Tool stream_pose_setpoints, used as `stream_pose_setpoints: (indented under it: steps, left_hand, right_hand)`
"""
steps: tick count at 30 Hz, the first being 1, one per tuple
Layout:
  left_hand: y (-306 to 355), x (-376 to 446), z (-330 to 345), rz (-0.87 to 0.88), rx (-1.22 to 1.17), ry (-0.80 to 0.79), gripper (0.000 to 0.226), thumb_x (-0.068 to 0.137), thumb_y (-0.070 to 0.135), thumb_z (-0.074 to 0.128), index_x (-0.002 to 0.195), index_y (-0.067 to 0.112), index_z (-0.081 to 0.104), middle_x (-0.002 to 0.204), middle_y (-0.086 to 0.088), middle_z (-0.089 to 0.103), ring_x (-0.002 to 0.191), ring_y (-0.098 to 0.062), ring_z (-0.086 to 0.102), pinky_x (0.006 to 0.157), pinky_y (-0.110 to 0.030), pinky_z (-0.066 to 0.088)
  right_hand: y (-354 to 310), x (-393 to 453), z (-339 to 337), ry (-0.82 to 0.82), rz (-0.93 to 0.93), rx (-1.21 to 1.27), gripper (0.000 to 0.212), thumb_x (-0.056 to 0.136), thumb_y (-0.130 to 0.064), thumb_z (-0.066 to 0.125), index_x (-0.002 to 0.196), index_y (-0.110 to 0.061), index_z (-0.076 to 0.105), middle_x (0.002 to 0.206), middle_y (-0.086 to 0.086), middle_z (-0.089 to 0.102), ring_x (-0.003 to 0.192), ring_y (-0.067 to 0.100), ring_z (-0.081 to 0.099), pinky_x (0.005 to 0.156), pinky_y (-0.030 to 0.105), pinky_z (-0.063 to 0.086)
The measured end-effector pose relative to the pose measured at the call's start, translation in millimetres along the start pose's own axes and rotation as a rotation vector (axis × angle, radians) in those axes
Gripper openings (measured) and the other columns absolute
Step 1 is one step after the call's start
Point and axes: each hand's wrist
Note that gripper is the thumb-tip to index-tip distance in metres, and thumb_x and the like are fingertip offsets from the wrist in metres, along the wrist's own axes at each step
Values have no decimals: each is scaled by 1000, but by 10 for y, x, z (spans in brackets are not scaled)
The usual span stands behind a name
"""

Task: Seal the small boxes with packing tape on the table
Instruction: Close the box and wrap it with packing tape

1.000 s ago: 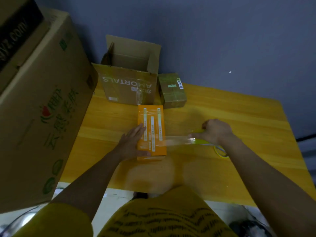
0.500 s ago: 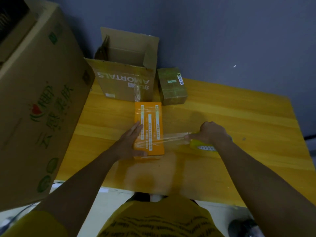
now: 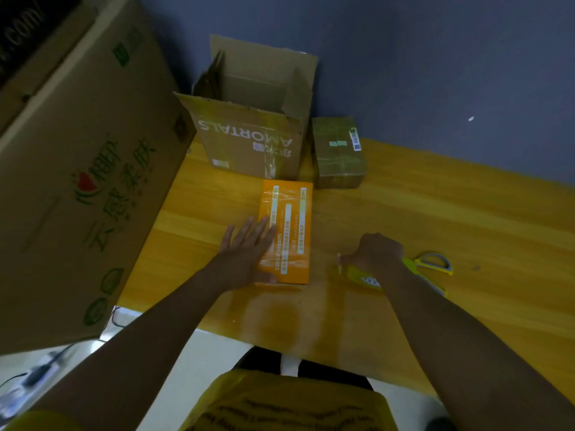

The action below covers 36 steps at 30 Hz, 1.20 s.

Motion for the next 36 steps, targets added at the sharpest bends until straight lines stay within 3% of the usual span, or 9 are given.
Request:
stream_pose_setpoints:
  steps: [5, 7, 11, 14, 19, 23, 26, 29, 36]
  left_hand:
    - [172, -74, 165, 111, 58, -7, 82, 85, 59, 11, 146, 18, -27, 145, 1, -41, 134, -17, -40, 118, -46, -10]
    - [295, -47, 257, 32, -51, -1, 85, 83, 57, 15, 144, 19, -30, 146, 0, -42, 134, -18, -41, 119, -45, -10]
    - [561, 17, 397, -137, -40, 167, 111, 64, 84, -22, 148, 11, -20, 154, -5, -31, 141, -24, -31, 112, -43, -22]
    - [833, 142, 269, -332, -128, 317, 108, 79, 78, -10, 146, 5, 33, 157, -15, 21, 147, -33, 10, 116, -53, 0]
    - [895, 387, 228, -349, -98, 357, 71, 92, 61, 18, 146, 19, 36, 153, -15, 33, 140, -38, 30, 104, -67, 26]
    - [851, 404, 312, -340, -88, 356, 72, 94, 64, 4, 150, 24, 26, 156, -15, 26, 142, -38, 26, 103, -69, 27]
    - [896, 447, 233, -410, -156, 287, 84, 78, 81, -5, 151, 39, -4, 160, -5, -14, 147, -33, -11, 109, -68, -1]
    - [1029, 516, 174, -647, -267, 178, 99, 75, 88, 21, 144, 37, -28, 153, -8, -35, 140, -36, -31, 108, -67, -9]
    - [1192, 754, -117, -982, -573, 197, 137, 62, 82, 59, 146, 18, -28, 154, -19, -28, 142, -38, -25, 107, -70, 0]
  right_hand:
    - [-5, -23, 16, 18, -21, -14, 73, 75, -75, 59, 119, -17, 62, 124, 4, 62, 116, 25, 59, 82, 31, 46]
    - [6, -42, 28, 35, -37, -24, 70, 76, -74, 59, 117, -17, 62, 121, 3, 63, 114, 25, 60, 77, 30, 44]
    - [26, -63, 21, 30, -37, -31, 68, 79, -71, 58, 119, -17, 61, 121, 3, 63, 113, 24, 60, 74, 30, 41]
    - [43, -51, 21, 31, -29, -19, 69, 78, -71, 58, 120, -17, 61, 123, 3, 62, 114, 24, 60, 77, 29, 44]
    - [37, -21, 55, 56, -31, -42, 67, 80, -71, 56, 121, -17, 59, 122, 2, 62, 113, 23, 60, 78, 30, 45]
    - [60, 11, 61, 54, -38, -29, 66, 80, -71, 56, 118, -17, 61, 119, 2, 63, 111, 24, 61, 81, 31, 46]
    - [92, 28, 63, 39, -33, 1, 66, 78, -71, 58, 116, -17, 63, 118, 2, 64, 111, 24, 62, 82, 31, 47]
    - [123, 29, 76, 50, -48, -4, 65, 80, -72, 55, 114, -17, 64, 115, 2, 66, 107, 24, 63, 81, 31, 48]
    - [229, -19, 74, 56, -57, 34, 73, 81, -77, 47, 117, -16, 62, 119, 4, 64, 111, 25, 61, 76, 30, 42]
Point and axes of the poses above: each hand's wrist, its own x-axis towards the middle knuckle, its own z-axis out of the palm, y = z × x
